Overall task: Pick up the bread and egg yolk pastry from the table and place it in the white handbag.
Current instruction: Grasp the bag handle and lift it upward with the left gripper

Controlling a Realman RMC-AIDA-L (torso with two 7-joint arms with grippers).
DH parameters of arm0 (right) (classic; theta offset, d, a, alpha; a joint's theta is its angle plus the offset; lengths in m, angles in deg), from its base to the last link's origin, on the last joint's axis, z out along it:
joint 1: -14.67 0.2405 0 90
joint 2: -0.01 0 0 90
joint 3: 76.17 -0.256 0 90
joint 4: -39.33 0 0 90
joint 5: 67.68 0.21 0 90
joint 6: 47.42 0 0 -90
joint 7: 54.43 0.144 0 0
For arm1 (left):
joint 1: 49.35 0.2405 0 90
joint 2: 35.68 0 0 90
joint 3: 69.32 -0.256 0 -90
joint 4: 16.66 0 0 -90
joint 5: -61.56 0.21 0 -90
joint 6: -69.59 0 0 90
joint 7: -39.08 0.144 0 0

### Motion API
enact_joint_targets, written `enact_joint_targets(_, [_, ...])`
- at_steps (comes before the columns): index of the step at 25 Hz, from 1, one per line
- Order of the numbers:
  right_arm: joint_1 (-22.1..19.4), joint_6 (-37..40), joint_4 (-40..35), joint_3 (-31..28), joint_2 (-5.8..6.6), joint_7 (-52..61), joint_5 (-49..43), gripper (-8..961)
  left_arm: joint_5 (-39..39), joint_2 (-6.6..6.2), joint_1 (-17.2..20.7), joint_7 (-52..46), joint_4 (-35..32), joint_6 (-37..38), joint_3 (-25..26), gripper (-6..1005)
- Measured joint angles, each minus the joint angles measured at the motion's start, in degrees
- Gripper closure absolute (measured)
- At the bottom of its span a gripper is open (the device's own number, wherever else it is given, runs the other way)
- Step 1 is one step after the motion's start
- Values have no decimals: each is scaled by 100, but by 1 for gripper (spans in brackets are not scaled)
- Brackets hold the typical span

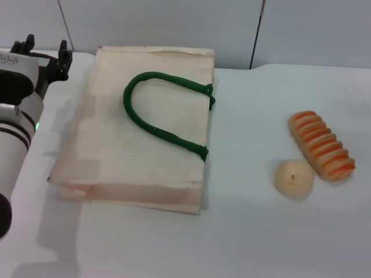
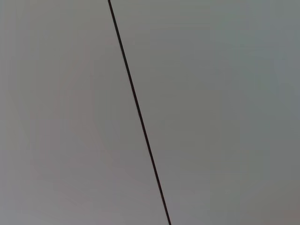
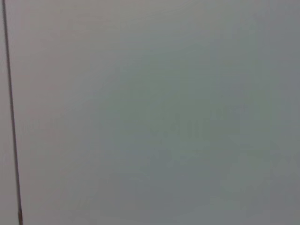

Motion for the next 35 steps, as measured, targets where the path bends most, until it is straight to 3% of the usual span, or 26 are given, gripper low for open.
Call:
enact_joint_targets(6, [-6,59,12,-7,3,2,16,545,-1,-3,-3,8,4,0,0,334])
enact_joint_targets(17, [-9,57,25,-21,7,35,15,275,-15,-15,-5,13,18,0,0,358])
enact_joint_targets(29, [55,-122,52,-23,25,35,3,274,-46,-13,-20,11,-124,-27,8,362])
enact_joint_targets(32, [57,-155,62,-22,28,36,-18,274,-82,-15,66,8,-443,-251,54,363])
enact_joint_targets(35, [83,-270,68,-4,41,37,-34,274,-256,-55,173,18,-980,-961,285,364])
